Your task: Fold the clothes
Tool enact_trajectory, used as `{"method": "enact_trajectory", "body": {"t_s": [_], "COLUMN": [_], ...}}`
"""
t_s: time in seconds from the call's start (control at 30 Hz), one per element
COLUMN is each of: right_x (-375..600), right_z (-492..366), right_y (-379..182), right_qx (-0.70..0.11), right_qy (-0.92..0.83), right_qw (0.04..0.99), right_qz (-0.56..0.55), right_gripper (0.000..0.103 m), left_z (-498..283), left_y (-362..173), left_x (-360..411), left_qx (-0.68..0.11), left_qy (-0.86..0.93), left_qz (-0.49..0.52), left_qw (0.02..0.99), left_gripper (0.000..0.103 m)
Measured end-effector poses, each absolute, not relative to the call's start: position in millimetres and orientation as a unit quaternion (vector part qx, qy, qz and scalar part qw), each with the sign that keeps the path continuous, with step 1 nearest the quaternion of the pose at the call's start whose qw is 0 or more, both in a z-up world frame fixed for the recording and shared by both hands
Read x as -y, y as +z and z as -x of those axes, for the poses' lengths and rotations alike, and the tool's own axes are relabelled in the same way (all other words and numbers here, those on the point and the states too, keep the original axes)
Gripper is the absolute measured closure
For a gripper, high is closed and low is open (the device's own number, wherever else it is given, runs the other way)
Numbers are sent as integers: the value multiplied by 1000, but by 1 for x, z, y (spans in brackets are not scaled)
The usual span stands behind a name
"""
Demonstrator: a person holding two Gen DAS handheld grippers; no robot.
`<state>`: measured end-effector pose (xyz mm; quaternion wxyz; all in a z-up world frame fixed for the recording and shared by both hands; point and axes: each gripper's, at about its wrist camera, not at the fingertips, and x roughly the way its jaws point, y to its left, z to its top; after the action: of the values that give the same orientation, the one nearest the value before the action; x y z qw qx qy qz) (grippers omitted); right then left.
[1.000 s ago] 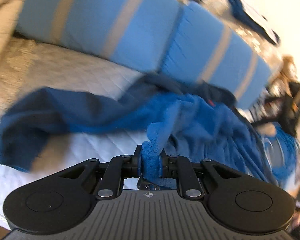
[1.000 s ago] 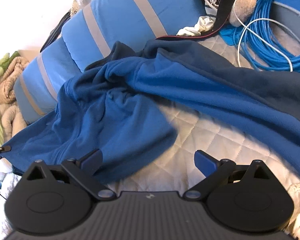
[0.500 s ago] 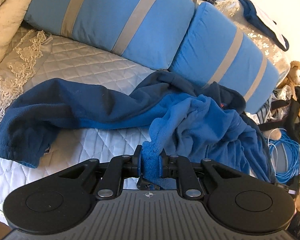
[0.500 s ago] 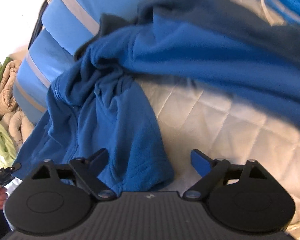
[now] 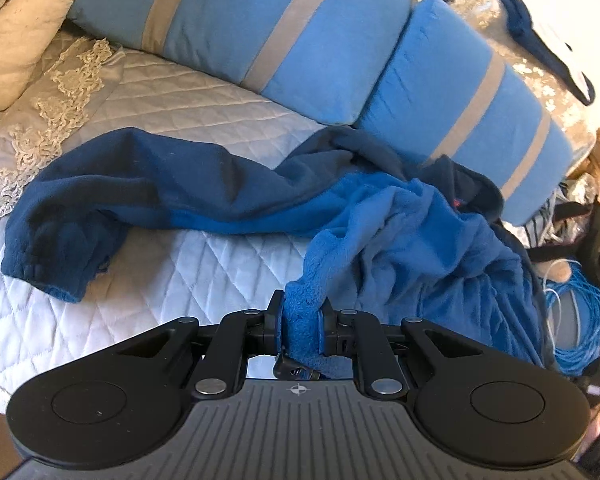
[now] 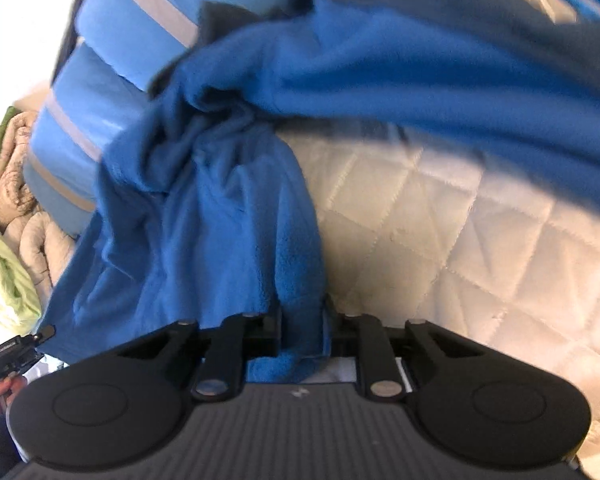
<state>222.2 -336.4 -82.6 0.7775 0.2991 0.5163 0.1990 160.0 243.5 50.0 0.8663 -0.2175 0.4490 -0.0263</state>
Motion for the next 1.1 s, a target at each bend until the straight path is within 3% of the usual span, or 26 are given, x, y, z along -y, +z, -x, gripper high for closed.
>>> {"method": "enact_trajectory", "body": {"t_s": [0.47,1.1], "right_x": [403,422], "right_z": [-183,-120], "right_y": [-19,-49], "right_qx": [-452,-493], "right_qy": [172,142], "right_qw": [808,803], "right_qz": [-337,-304], "right_gripper": [85,85], "left_z": [-124,-85], "left_y": [65,-15], "left_x": [-203,-210], "left_qx": [-442,-518], "left_qy": [-77,-37], "left_qz": [244,237], "left_qw": [860,821], "left_gripper": [89,89]}}
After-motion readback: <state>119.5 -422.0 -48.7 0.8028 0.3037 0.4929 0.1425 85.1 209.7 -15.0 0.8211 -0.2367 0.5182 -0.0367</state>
